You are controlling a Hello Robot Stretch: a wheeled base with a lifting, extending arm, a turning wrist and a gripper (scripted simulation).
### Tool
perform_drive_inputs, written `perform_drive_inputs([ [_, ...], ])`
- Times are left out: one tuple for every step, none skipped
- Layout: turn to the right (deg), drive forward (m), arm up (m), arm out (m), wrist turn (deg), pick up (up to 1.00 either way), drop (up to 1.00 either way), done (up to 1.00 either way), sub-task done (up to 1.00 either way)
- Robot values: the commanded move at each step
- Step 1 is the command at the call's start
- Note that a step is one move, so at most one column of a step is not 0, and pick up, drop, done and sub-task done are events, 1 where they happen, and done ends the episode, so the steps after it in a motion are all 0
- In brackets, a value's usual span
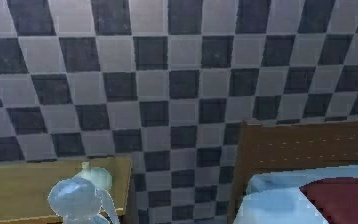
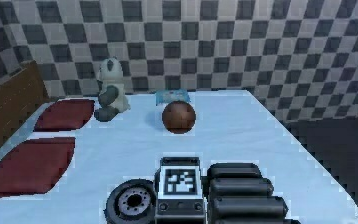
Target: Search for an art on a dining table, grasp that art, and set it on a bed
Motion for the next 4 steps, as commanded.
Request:
perform_drive_inputs([
  [-15.0,0.0,0.0,0.0,0.0,0.0,0.0,0.0,0.0],
  [0.0,0.0,0.0,0.48,0.0,0.0,0.0,0.0,0.0],
  [0.0,0.0,0.0,0.0,45.0,0.0,0.0,0.0,0.0],
  [0.0,0.0,0.0,0.0,45.0,0.0,0.0,0.0,0.0],
])
